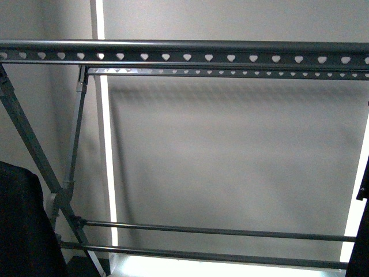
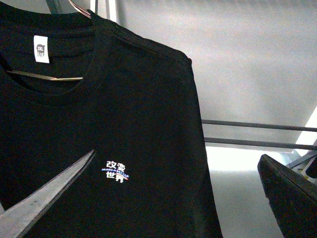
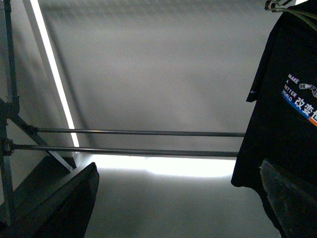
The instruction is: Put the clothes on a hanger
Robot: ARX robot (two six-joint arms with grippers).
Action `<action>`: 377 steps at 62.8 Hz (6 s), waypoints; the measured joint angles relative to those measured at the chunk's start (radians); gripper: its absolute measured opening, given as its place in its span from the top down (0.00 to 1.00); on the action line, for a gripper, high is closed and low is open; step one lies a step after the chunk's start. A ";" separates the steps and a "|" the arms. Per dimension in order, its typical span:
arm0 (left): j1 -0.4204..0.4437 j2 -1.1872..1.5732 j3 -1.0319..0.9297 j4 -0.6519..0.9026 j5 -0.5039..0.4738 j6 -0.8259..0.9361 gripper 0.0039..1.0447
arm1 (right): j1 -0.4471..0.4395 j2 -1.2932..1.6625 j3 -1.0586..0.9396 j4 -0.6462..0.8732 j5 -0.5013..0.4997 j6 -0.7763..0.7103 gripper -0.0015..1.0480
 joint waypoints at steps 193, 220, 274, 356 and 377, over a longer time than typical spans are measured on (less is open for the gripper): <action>-0.150 1.518 1.084 0.241 0.846 0.408 0.96 | 0.000 0.000 0.000 0.000 0.000 0.000 0.07; -0.131 1.853 1.577 0.066 0.778 0.943 0.96 | 0.000 0.000 0.000 0.000 0.000 0.000 0.07; -0.290 1.919 1.757 -0.063 0.726 1.116 0.96 | 0.000 0.000 0.000 0.000 0.000 0.000 0.07; -0.290 1.925 1.757 -0.063 0.725 1.104 0.96 | -0.254 1.541 1.309 0.016 -0.804 -1.601 0.07; -0.290 1.925 1.757 -0.063 0.726 1.104 0.96 | -0.232 1.667 1.489 -0.041 -0.731 -1.571 0.07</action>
